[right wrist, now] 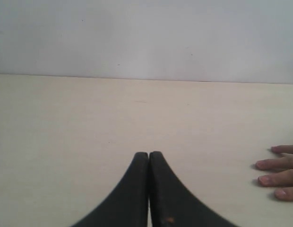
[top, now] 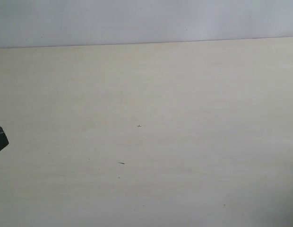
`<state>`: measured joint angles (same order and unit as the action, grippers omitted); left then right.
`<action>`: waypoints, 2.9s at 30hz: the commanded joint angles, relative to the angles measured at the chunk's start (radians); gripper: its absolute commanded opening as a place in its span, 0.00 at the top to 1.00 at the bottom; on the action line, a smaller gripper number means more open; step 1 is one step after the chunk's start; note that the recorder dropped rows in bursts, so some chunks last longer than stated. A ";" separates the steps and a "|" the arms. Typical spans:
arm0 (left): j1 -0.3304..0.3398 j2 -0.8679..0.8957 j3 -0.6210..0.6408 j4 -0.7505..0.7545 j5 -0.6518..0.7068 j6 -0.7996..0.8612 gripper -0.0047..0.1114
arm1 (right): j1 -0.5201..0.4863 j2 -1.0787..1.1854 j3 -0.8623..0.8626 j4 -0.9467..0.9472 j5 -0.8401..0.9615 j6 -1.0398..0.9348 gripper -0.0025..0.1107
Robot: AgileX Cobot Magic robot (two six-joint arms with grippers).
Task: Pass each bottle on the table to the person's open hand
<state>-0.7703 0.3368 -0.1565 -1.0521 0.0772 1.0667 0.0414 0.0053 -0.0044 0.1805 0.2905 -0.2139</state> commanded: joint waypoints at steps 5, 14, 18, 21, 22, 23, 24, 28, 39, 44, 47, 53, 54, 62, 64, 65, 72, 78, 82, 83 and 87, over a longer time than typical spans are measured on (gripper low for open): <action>0.003 -0.003 0.002 -0.002 -0.002 -0.001 0.96 | -0.006 -0.005 0.004 0.002 -0.002 0.001 0.98; 0.003 -0.003 0.002 -0.002 -0.002 -0.001 0.96 | -0.006 -0.005 0.004 0.002 -0.002 0.001 0.98; 0.003 -0.003 0.002 -0.002 -0.002 -0.001 0.96 | -0.006 -0.005 0.004 0.002 -0.002 0.001 0.98; 0.003 -0.003 0.002 -0.002 -0.002 -0.001 0.96 | -0.006 -0.005 0.004 0.002 -0.002 0.001 0.98; 0.003 -0.001 0.002 -0.002 -0.002 -0.001 0.96 | -0.006 -0.005 0.004 0.002 -0.002 0.001 0.98; 0.005 -0.001 0.002 -0.002 -0.002 -0.001 0.96 | -0.006 -0.005 0.004 0.002 -0.002 0.001 0.98; 0.018 -0.001 0.002 -0.002 0.001 -0.001 0.96 | -0.006 -0.005 0.004 0.002 -0.002 0.001 0.98; 0.175 -0.029 0.002 -0.002 0.021 -0.001 0.96 | -0.006 -0.005 0.004 0.002 -0.002 0.001 0.98; 0.665 -0.178 0.002 -0.029 0.115 -0.001 0.96 | -0.006 -0.005 0.004 0.002 -0.002 0.001 0.98; 0.741 -0.188 0.002 -0.054 0.180 -0.001 0.96 | -0.006 -0.005 0.004 0.002 -0.002 0.001 0.98; 0.748 -0.188 0.002 -0.054 0.187 -0.001 0.96 | -0.006 -0.005 0.004 0.002 -0.002 0.001 0.98; 0.748 -0.188 0.014 0.486 0.240 -0.433 0.96 | -0.006 -0.005 0.004 0.002 -0.002 0.001 0.98; 0.748 -0.188 0.020 0.603 0.228 -0.562 0.96 | -0.006 -0.005 0.004 0.002 -0.002 0.001 0.98; 0.772 -0.289 0.157 1.147 0.171 -1.156 0.96 | -0.006 -0.005 0.004 0.002 -0.002 0.001 0.98; 0.772 -0.315 0.157 1.149 0.191 -1.156 0.96 | -0.006 -0.005 0.004 0.002 -0.002 0.001 0.98; 0.772 -0.320 0.157 1.151 0.191 -1.156 0.96 | -0.006 -0.005 0.004 0.002 -0.002 0.001 0.98; 0.772 -0.337 0.157 1.151 0.251 -1.191 0.96 | -0.006 -0.005 0.004 0.002 -0.002 0.001 0.98; 0.772 -0.337 0.157 1.151 0.251 -1.197 0.96 | -0.006 -0.005 0.004 0.002 -0.002 0.001 0.98; 0.770 -0.337 0.157 1.154 0.251 -1.198 0.96 | -0.006 -0.005 0.004 0.002 -0.002 0.001 0.98; 0.770 -0.337 0.157 1.154 0.251 -1.198 0.96 | -0.006 -0.005 0.004 0.002 -0.002 0.001 0.98; 0.770 -0.337 0.157 1.154 0.251 -1.198 0.96 | -0.006 -0.005 0.004 0.002 -0.002 0.001 0.98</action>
<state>0.0000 0.0068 -0.0030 0.0997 0.3313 -0.1228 0.0414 0.0053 -0.0044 0.1805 0.2946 -0.2139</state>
